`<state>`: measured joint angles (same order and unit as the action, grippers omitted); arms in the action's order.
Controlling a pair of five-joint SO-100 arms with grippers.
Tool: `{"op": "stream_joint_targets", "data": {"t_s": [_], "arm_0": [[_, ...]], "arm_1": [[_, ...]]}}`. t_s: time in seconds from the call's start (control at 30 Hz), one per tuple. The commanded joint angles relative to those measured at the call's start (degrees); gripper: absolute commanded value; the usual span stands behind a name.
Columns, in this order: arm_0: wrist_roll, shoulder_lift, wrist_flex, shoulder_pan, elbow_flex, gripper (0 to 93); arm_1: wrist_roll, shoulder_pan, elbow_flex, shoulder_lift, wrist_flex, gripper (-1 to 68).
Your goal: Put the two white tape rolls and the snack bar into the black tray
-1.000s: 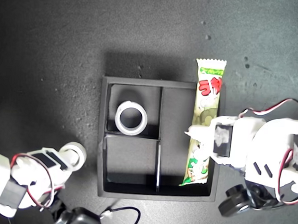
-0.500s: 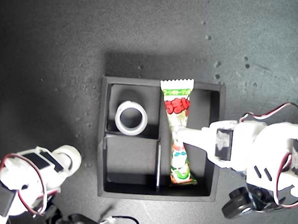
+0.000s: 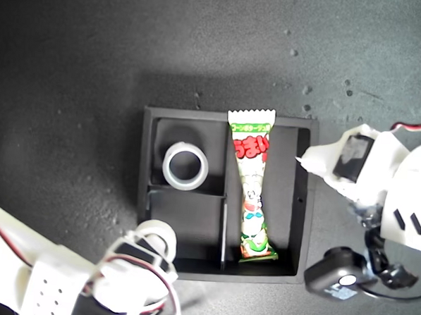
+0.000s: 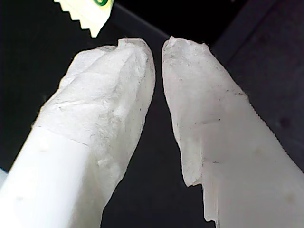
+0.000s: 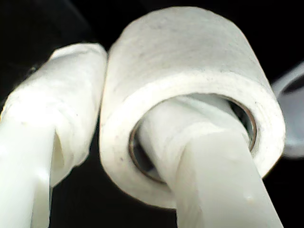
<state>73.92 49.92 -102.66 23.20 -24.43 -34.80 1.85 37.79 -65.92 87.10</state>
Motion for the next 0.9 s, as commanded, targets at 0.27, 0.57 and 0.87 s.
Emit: {"op": "stream_joint_targets", "data": {"t_s": [0.27,0.57,0.87], "arm_0": [[0.5,-11.6,-2.4,-0.7,17.6,6.0],[0.8,-9.3,-2.4,-0.9,15.6,13.9],[0.6,16.9,-2.4,-3.9,-9.4,3.9]], "arm_1": [[-18.1,3.3,-17.7,-2.9,16.1,-0.4],[-23.2,7.3,-15.6,-5.0,16.1,-0.5],[-33.7,4.7,2.4,-21.1,16.1,-0.6]]}}
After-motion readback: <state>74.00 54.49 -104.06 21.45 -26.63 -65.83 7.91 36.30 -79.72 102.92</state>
